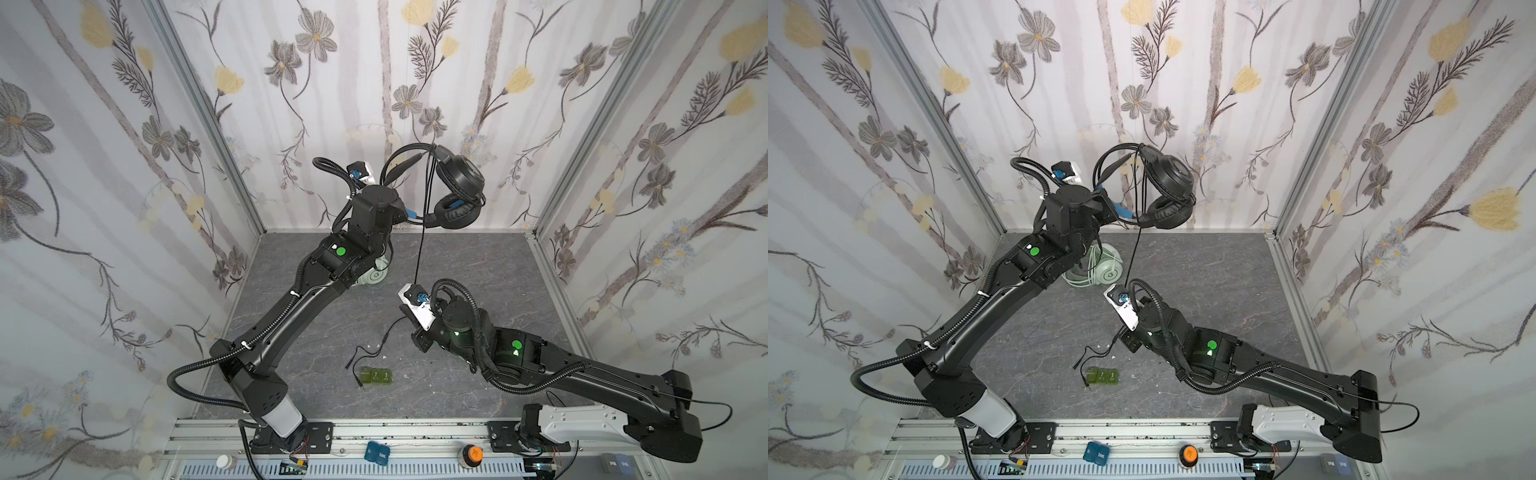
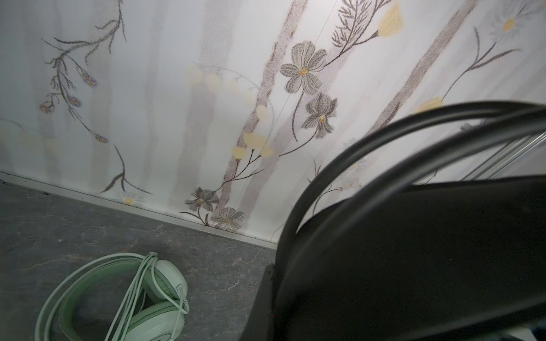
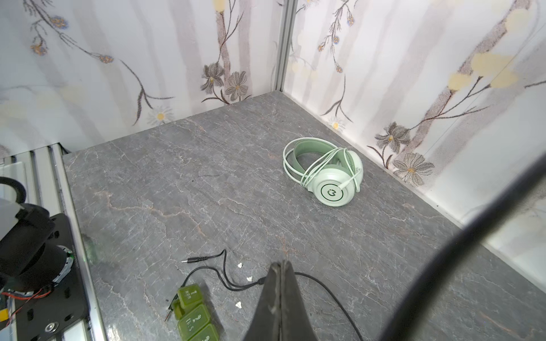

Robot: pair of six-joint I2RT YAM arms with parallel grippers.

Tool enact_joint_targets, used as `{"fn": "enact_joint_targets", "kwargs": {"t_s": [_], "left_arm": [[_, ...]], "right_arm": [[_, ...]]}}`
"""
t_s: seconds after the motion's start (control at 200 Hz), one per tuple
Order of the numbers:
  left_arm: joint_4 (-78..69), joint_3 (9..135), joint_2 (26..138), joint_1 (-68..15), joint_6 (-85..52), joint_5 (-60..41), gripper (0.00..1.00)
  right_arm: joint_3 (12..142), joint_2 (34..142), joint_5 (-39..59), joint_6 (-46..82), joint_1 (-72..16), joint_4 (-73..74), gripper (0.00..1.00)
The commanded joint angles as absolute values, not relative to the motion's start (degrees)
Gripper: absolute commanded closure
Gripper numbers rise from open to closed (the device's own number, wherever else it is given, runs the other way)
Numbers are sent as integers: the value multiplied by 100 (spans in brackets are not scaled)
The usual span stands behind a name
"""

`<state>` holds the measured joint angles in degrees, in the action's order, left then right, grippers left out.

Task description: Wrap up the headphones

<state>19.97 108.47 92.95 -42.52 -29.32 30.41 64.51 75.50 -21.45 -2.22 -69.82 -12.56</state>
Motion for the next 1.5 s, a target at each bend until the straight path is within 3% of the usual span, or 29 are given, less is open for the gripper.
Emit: {"fn": "enact_joint_targets", "kwargs": {"t_s": [0.0,0.41,0.839,1.244,1.494], "left_arm": [[1681,10790,9314,-4242,-2911,3354,100],[1873,9684,8802,-4525,-1530,3447,100],[2512,8573,7761,-4640,41,3718,100],[3376,8104,7108,-4639,316,2914,100],[3478,8164,6886,-4636,248,2696,100]], "right_arm": [[6835,7657,-2425,-565,-7115,-1619,100],[8385,8077,-3063,-1479,-6850,-2627,96],[9028,8340,-3544,-2352,-6357,-3541,90],[9397,8340,-4172,-2742,-6024,-3670,84],[9223,8217,-3919,-2601,-5455,-3469,85]]}}
